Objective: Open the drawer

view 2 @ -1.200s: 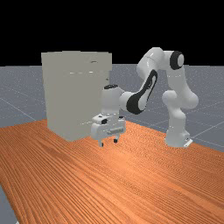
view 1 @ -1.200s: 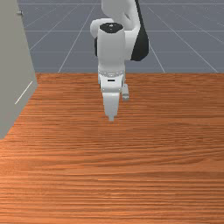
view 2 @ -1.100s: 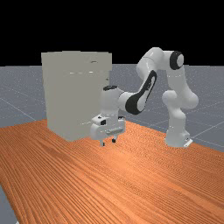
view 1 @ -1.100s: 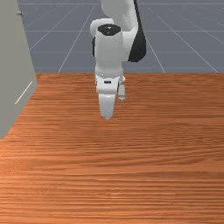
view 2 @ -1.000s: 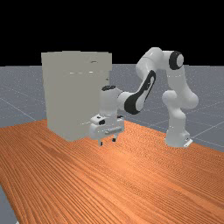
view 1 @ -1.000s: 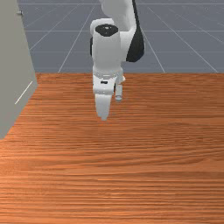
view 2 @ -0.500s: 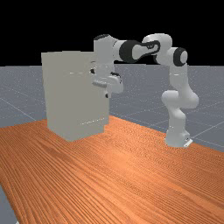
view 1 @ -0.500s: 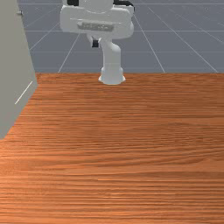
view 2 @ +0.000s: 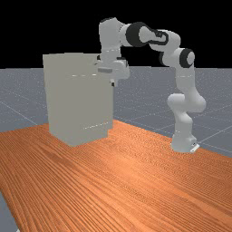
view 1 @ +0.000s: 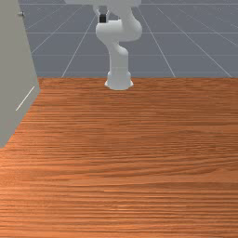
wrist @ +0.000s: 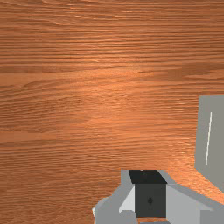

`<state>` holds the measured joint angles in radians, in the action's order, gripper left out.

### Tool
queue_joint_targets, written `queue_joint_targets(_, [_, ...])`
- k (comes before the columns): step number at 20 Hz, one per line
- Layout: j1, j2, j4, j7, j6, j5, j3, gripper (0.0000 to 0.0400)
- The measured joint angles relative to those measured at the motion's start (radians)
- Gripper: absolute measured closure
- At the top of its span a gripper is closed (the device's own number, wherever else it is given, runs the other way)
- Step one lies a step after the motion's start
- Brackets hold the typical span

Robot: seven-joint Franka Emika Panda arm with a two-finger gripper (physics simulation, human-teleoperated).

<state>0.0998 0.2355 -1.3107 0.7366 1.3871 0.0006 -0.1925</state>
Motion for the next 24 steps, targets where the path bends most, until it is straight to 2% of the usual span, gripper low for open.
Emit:
queue_joint_targets(3, [-0.048,0.023,0.265,0.000,-0.101,0.014,-0.037,0.0400])
queue_joint_targets(6, [-0.117,0.039,0.455,0.001,-0.140,0.014,-0.083,0.0400])
queue_joint_targets(7, [-0.137,0.039,0.480,-0.003,-0.139,0.005,-0.100,0.0243])
queue_joint_targets(8, [-0.159,0.040,0.494,-0.024,-0.131,-0.007,-0.116,0.0148])
queue_joint_targets(9, [-0.181,0.041,0.504,-0.051,-0.120,-0.014,-0.128,0.0090])
queue_joint_targets(11, [-0.214,0.043,0.513,-0.092,-0.100,-0.029,-0.148,0.0033])
queue_joint_targets(15, [-0.260,0.050,0.517,-0.112,-0.065,-0.053,-0.182,0.0004])
queue_joint_targets(19, [-0.288,0.068,0.516,-0.111,-0.016,-0.066,-0.202,0.0001])
queue_joint_targets(24, [-0.302,0.115,0.501,-0.120,-0.005,-0.069,-0.206,0.0000])
